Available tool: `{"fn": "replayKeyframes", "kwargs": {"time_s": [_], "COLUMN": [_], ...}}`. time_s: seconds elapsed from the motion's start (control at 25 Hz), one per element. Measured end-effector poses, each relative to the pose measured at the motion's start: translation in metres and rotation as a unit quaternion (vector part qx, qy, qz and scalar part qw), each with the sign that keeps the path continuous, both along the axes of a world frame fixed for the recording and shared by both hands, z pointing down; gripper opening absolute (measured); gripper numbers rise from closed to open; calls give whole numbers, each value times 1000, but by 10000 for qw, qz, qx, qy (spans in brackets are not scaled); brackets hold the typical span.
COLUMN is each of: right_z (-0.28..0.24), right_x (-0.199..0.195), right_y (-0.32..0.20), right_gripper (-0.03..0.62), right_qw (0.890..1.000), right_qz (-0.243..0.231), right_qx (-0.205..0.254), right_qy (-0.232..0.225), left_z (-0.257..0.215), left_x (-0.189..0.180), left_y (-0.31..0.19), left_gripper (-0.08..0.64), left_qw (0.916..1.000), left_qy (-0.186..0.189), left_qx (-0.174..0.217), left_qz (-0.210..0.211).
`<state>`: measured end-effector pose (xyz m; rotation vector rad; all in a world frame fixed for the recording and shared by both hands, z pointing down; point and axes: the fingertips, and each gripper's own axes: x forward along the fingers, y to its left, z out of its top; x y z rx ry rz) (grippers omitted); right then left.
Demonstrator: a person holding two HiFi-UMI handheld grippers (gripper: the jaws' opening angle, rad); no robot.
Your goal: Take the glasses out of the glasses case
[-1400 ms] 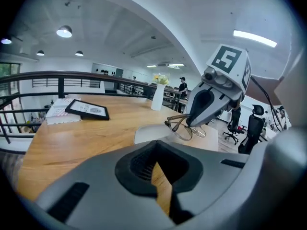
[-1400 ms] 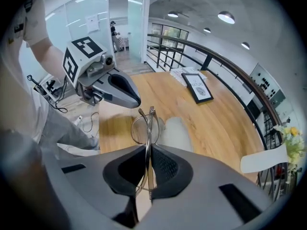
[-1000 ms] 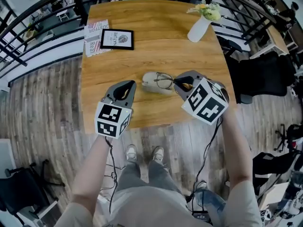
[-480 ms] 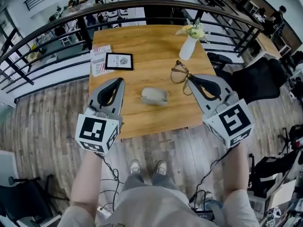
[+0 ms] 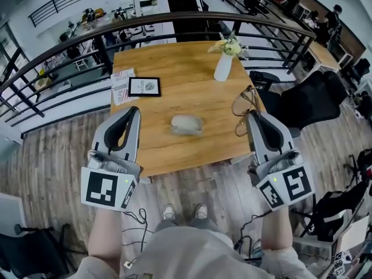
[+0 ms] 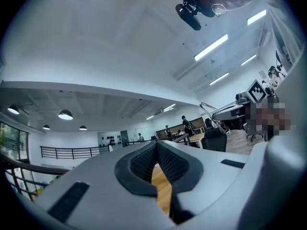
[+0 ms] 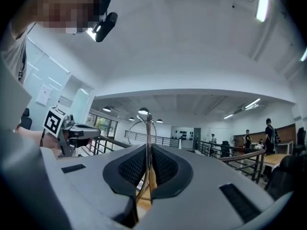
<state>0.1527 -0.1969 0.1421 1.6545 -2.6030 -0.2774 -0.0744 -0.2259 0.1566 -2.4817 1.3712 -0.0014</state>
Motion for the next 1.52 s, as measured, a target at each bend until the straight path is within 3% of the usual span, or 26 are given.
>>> {"fn": "replayKeyframes", "kwargs": {"time_s": [0.24, 0.48, 0.68, 0.88, 1.52], "right_z": [17, 44, 59, 70, 68], "right_x": [12, 18, 19, 9, 11], "right_y": [22, 30, 35, 36, 31], "right_gripper": [34, 31, 31, 31, 31], "right_qw": [9990, 9975, 9957, 9956, 9964], "right_qz": [194, 255, 353, 310, 263], "right_qx": [3, -273, -377, -454, -425], "right_qy": [-393, -593, -775, -760, -679], "left_z": [13, 54, 85, 104, 94], "left_x": [0, 8, 7, 14, 4], "left_y": [25, 34, 36, 41, 30], "left_gripper": [15, 15, 15, 15, 15], "left_qw": [9994, 9981, 9974, 9926, 9961], "left_qy": [-211, -313, -329, -288, -444], "left_qx": [224, -503, -635, -1167, -734], "left_qz": [-132, -149, -126, -159, -227]}}
